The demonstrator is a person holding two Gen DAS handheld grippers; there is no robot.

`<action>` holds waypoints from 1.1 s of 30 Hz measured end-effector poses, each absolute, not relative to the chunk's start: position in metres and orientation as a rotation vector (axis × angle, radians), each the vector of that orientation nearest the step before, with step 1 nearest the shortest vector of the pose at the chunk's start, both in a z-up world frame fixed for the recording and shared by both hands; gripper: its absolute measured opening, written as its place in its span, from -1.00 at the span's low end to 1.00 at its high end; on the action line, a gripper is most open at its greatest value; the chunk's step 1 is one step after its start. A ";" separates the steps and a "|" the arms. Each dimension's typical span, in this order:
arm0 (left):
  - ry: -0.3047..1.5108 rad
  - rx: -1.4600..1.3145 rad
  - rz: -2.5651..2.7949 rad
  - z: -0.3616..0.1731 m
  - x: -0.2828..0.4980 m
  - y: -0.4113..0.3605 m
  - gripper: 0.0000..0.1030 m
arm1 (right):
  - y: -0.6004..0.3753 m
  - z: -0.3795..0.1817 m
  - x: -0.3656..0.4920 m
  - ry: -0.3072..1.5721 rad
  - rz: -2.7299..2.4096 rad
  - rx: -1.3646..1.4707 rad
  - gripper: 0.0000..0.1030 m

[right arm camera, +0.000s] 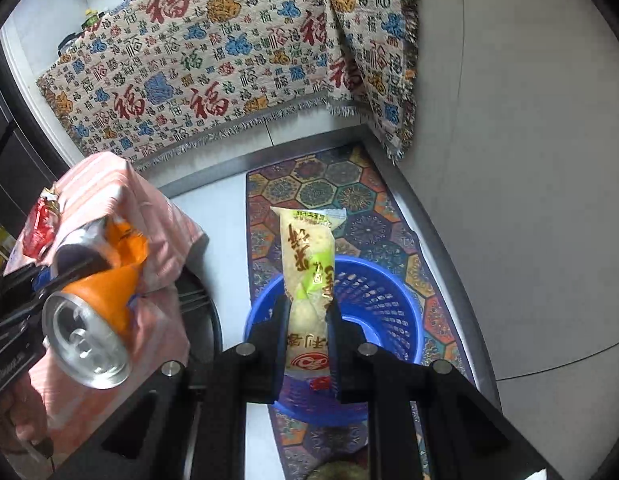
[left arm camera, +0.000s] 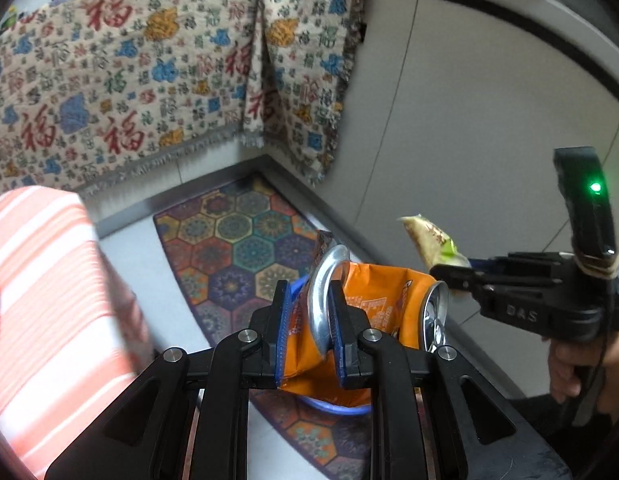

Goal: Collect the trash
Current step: 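Open both tools over the blue wastebasket to drop the items, then move both tools back over the table toward the remaining trash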

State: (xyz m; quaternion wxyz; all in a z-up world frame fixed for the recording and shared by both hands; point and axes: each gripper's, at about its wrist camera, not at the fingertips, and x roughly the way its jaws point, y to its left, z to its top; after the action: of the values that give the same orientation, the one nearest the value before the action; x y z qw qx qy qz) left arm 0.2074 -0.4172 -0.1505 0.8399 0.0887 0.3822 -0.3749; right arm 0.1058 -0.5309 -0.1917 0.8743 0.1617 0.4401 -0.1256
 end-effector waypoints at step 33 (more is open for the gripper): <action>0.776 0.145 -0.704 -0.114 0.179 -0.357 0.69 | -0.519 -0.153 0.109 0.717 -0.287 0.235 0.07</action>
State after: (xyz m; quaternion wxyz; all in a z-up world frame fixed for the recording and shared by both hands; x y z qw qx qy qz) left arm 0.1792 -0.3567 -0.1144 0.8634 0.0690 0.3702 -0.3357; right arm 0.1089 -0.5187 -0.1532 0.9197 0.1143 0.3487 -0.1398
